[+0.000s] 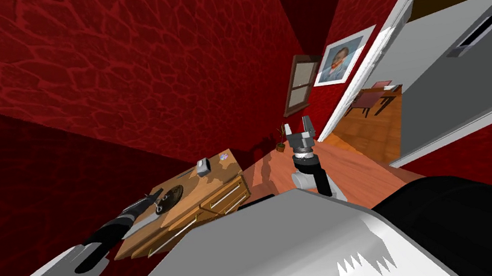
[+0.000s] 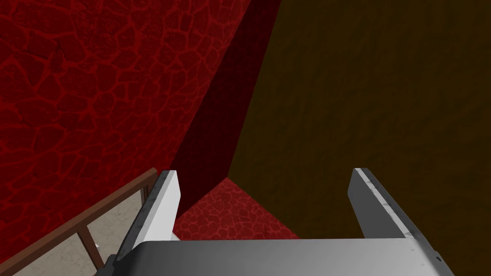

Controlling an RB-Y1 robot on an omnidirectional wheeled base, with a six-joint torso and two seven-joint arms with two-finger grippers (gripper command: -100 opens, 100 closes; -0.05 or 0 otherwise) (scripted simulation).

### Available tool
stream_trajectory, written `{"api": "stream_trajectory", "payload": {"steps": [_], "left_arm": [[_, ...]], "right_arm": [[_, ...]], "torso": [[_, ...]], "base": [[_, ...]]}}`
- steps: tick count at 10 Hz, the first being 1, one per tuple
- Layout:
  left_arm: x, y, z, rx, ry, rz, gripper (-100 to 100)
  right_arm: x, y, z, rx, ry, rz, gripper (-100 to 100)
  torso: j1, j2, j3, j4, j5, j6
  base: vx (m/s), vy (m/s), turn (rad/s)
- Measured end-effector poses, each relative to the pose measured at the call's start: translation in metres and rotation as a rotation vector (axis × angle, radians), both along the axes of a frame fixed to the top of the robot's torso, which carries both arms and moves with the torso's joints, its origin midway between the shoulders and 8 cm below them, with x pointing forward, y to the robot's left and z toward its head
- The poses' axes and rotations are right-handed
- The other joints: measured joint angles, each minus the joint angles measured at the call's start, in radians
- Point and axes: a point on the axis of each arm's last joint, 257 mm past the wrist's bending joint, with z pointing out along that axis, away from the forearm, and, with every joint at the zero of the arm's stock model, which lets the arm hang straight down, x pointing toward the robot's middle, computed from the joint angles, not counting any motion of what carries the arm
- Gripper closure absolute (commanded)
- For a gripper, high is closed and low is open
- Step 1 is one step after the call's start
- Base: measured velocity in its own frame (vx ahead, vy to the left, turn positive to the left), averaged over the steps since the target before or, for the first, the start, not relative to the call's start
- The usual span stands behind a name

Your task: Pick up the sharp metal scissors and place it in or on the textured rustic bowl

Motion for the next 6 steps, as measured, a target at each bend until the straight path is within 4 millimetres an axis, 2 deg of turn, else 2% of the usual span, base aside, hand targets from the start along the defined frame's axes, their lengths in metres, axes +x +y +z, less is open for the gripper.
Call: {"api": "stream_trajectory", "payload": {"steps": [6], "left_arm": [[0.012,-0.006,0.038,0.003,-0.006,-0.038,-100]], "right_arm": [[0.000,0.000,0.000,0.000,0.000,0.000,0]], "torso": [[0.000,0.000,0.000,0.000,0.000,0.000]], "base": [[0.009,-0.019,0.050]]}}
